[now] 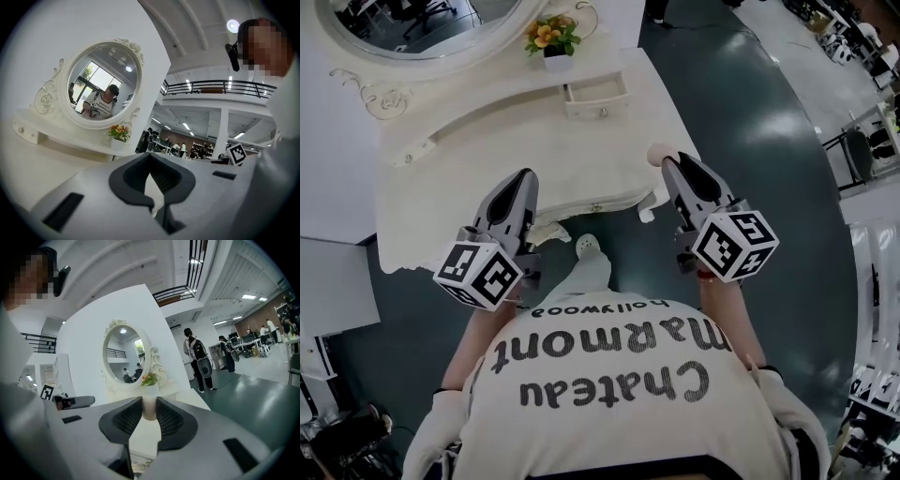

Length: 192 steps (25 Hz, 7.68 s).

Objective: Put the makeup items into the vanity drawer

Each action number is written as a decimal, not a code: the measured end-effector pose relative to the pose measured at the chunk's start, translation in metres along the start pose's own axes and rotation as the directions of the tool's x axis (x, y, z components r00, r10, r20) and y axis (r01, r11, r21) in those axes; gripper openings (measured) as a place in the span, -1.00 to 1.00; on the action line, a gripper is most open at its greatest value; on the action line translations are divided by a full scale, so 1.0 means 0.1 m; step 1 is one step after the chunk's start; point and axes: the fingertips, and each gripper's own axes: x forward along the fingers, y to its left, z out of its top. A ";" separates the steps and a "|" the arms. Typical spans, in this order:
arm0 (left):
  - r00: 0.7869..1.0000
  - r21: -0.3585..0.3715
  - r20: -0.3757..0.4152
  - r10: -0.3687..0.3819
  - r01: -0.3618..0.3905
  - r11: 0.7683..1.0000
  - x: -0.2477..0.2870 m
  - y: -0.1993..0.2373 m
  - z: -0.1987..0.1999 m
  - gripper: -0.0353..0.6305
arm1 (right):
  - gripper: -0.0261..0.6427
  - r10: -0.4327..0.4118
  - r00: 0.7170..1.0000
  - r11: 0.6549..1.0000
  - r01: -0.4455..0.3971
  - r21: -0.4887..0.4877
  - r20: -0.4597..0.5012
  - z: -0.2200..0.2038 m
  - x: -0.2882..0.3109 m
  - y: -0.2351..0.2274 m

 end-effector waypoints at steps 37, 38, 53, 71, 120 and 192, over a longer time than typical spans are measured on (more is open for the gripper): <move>0.982 -0.175 -0.135 0.135 -0.158 0.972 1.52 2.07 -0.14 -0.87 | -0.58 0.066 0.915 0.998 -0.069 0.007 -0.399 -0.30 2.58 -0.70; 0.982 -0.179 -0.127 0.139 -0.160 0.971 1.52 2.11 -0.12 -0.87 | -0.58 0.067 0.907 0.997 -0.077 -0.007 -0.416 -0.33 2.61 -0.70; 0.965 -0.230 -0.098 0.245 -0.262 0.937 1.25 2.28 -0.25 -0.87 | -0.56 0.119 0.717 0.928 -0.326 -0.179 -0.687 -0.67 2.95 -0.63; 0.904 -0.272 -0.035 0.426 -0.419 0.866 0.86 1.92 -0.31 -0.87 | -0.55 0.170 0.555 0.817 -0.541 -0.198 -0.814 -0.95 2.98 -0.54; 0.896 -0.299 -0.065 0.440 -0.438 0.848 0.71 1.93 -0.51 -0.87 | -0.46 0.039 0.515 0.837 -0.485 -0.254 -0.856 -1.01 2.98 -0.67; 0.923 -0.157 0.036 0.382 -0.372 0.915 1.26 0.47 -0.14 -0.87 | -0.60 0.224 0.931 0.973 -0.197 0.119 -0.289 0.12 2.18 -1.17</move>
